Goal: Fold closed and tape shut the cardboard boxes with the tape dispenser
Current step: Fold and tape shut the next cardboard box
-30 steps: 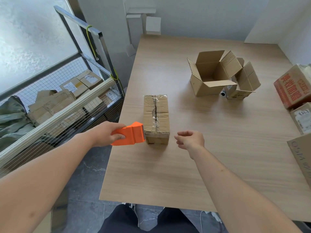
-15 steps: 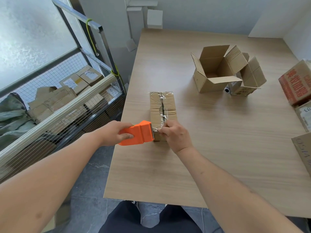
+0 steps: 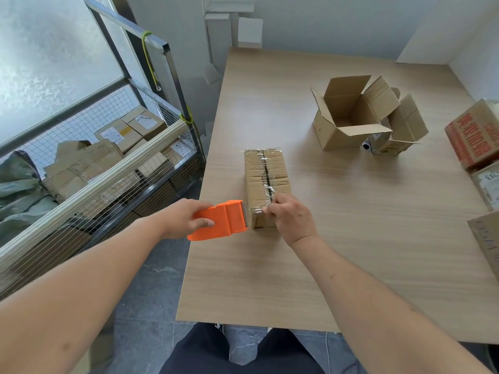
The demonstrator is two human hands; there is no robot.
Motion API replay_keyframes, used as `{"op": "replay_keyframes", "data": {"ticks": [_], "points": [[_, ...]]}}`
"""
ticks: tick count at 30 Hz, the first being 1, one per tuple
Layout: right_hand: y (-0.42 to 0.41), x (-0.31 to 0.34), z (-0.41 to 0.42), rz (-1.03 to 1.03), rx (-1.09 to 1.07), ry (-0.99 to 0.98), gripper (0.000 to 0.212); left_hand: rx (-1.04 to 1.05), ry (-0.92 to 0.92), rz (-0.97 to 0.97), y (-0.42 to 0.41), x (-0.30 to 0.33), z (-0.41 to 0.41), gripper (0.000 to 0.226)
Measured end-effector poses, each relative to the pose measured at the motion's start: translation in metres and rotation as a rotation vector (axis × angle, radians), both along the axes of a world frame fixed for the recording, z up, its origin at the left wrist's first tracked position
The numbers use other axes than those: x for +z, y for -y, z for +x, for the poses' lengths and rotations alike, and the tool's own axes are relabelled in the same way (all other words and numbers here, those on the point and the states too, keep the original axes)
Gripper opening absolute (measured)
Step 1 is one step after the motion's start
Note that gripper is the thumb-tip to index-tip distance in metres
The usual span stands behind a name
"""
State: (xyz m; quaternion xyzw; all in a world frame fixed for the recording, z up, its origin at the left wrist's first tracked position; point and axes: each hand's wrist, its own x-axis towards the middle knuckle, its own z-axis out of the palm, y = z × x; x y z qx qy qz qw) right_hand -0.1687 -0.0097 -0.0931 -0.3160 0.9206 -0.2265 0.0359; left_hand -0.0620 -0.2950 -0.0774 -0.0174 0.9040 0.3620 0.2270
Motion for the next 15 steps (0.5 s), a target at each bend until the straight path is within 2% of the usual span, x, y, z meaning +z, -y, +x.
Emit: {"op": "replay_keyframes", "data": {"ticks": [3, 6, 7, 11, 15], "points": [[0.001, -0.002, 0.000, 0.012, -0.032, 0.051, 0.018, 0.002, 0.012, -0.003, 0.004, 0.001, 0.003, 0.020], [0.003, -0.004, -0.001, -0.012, -0.110, 0.155, 0.019, 0.021, -0.006, 0.010, 0.007, 0.000, 0.004, 0.008], [0.004, -0.004, -0.002, -0.004, -0.116, 0.155, 0.020, 0.027, -0.018, 0.015, 0.009, 0.000, 0.004, 0.001], [0.004, -0.005, 0.001, 0.007, -0.107, 0.112, 0.019, 0.038, -0.038, 0.026, 0.012, 0.006, 0.003, 0.015], [0.005, -0.004, 0.003, 0.021, -0.088, 0.053, 0.019, 0.014, -0.031, 0.017, 0.015, 0.007, 0.005, 0.006]]}}
